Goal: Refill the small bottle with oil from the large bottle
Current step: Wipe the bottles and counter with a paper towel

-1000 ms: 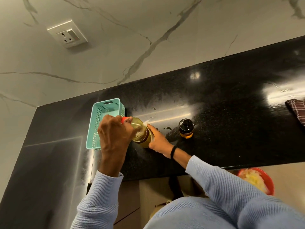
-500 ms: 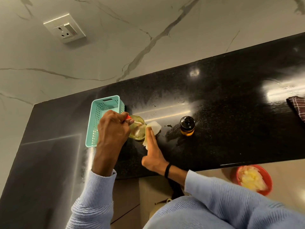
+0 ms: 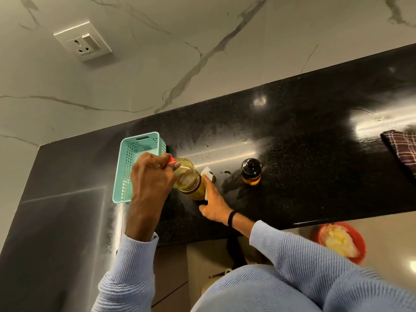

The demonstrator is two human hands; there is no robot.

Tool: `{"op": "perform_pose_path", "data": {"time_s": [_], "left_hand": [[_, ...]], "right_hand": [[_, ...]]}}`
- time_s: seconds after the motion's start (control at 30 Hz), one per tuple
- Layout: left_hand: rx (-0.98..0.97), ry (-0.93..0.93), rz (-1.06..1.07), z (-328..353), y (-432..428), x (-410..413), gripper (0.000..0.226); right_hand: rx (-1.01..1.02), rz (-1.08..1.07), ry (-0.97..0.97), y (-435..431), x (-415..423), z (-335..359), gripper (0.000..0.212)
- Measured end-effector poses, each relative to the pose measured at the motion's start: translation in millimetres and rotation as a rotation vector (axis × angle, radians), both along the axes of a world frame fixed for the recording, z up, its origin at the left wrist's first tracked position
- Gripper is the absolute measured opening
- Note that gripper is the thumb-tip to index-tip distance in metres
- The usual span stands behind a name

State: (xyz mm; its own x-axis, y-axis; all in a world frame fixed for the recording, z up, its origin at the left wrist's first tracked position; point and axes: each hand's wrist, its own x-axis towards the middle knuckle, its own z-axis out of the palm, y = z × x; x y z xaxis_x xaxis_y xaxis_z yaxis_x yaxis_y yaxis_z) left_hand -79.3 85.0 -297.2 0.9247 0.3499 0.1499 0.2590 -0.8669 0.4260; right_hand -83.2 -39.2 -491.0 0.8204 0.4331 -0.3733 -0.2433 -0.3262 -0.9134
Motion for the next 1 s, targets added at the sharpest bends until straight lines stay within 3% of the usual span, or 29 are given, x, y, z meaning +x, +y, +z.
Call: {"op": "perform_pose_path", "data": {"time_s": [0.17, 0.27, 0.37, 0.43, 0.5, 0.57, 0.73, 0.87, 1.0], "left_hand": [[-0.021, 0.027, -0.009, -0.4, 3.5, -1.6, 0.035], [0.001, -0.003, 0.008, -1.1, 0.1, -7.3, 0.044], [0.097, -0.218, 0.008, -2.4, -19.7, -21.7, 0.052], [0.076, -0.349, -0.034, -3.4, -44.6, -31.7, 0.047], [0.040, -0.359, -0.151, -10.9, -68.6, -33.3, 0.038], [-0.005, -0.253, -0.263, -25.6, -86.5, -25.4, 0.032], [-0.091, 0.041, -0.341, -63.0, -115.8, 8.4, 0.034], [-0.111, 0.137, -0.379, -84.1, -127.8, 35.3, 0.038], [-0.071, 0.201, -0.402, -94.3, -141.0, 50.8, 0.037]], "right_hand": [[-0.100, -0.292, -0.085, -13.5, 8.1, 11.0, 0.037], [0.056, -0.438, 0.153, -29.8, 4.8, 26.9, 0.018], [0.391, -0.540, 0.493, -58.3, -9.1, 43.5, 0.018], [0.561, -0.570, 0.635, -85.4, -19.4, 49.8, 0.030], [0.647, -0.592, 0.705, -114.3, -27.7, 55.0, 0.043], [0.680, -0.672, 0.716, -141.9, -31.2, 58.5, 0.045], [0.696, -0.955, 0.511, -187.5, -12.9, 54.7, 0.031], [0.313, -0.978, 0.176, -191.0, 18.4, 42.1, 0.023], [-0.067, -0.748, -0.154, -178.3, 41.1, 41.0, 0.026]]}}
